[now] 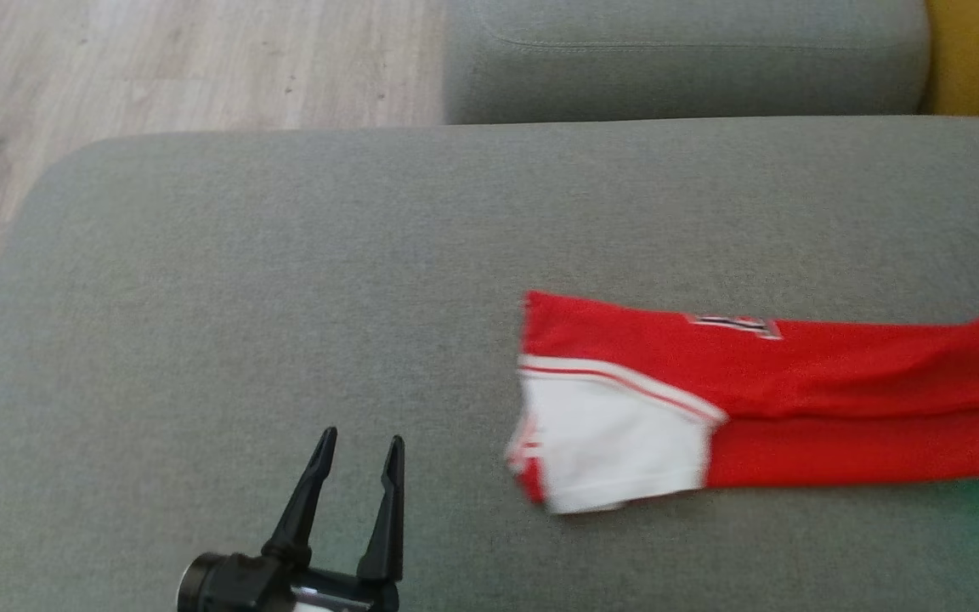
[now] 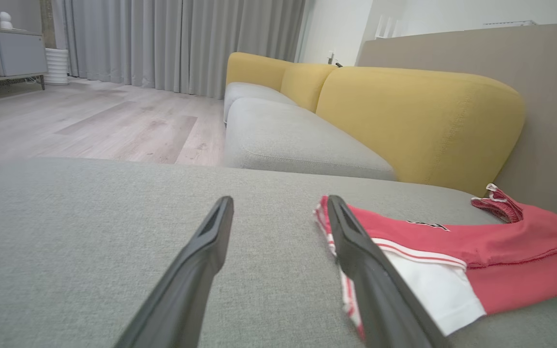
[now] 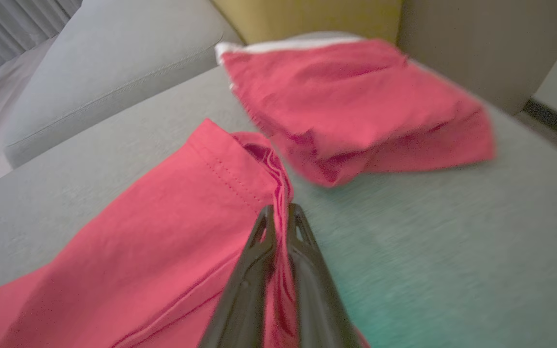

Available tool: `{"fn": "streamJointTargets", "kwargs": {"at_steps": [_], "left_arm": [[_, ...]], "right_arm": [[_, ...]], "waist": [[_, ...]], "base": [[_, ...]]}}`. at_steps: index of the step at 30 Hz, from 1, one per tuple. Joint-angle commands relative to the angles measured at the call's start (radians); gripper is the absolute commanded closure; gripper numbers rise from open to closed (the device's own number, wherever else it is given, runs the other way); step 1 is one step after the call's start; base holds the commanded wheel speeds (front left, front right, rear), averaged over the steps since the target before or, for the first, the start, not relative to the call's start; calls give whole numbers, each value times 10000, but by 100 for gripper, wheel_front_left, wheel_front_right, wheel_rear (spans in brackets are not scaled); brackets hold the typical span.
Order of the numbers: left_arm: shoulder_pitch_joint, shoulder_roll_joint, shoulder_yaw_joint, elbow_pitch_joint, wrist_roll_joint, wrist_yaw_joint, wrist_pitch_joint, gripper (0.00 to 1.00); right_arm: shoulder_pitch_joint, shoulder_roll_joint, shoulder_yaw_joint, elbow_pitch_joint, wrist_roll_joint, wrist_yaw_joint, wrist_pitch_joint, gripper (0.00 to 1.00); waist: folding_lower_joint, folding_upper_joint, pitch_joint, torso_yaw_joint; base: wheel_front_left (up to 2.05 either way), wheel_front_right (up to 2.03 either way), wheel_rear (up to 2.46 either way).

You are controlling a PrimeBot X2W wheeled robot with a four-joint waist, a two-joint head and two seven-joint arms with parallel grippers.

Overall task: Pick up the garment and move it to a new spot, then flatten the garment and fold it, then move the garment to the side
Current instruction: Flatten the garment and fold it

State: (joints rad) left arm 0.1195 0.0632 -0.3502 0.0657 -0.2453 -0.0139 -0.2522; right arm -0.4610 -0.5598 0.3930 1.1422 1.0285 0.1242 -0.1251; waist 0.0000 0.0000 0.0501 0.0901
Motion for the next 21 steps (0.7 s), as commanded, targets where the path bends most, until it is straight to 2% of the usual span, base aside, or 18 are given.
{"fn": "streamJointTargets", "kwargs": {"at_steps": [1, 4, 9, 14, 17, 21], "left_arm": [[-313, -122, 378, -332, 66, -30, -95, 0], [-273, -125, 421, -338, 80, -49, -95, 0], [-221, -127, 296, -242, 284, -62, -95, 0], [-212, -128, 152, -70, 393, -89, -95, 0], [-203, -128, 46, 27, 444, -154, -95, 0], [-90, -129, 12, 130, 487, -231, -95, 0]], "right_arm": [[-148, -487, 68, -183, 1, 65, -138, 100], [-394, -985, -42, -666, 157, 65, -11, 100], [-412, -900, -113, -3485, 908, 65, 552, 100], [200, 130, -118, -6098, 1300, 65, 904, 100], [793, 1077, -78, -7495, 1418, 65, 1010, 100], [1576, 2554, 161, -8400, 778, 65, 910, 100]], "waist": [[0, 0, -4, -55], [0, 0, -12, -240], [0, 0, -275, -584], [0, 0, -595, -653], [0, 0, -747, -523], [0, 0, -914, -280]], "base": [[0, 0, 0], [0, 0, 0], [0, 0, 0], [0, 0, 0], [0, 0, 0], [0, 0, 0]]}}
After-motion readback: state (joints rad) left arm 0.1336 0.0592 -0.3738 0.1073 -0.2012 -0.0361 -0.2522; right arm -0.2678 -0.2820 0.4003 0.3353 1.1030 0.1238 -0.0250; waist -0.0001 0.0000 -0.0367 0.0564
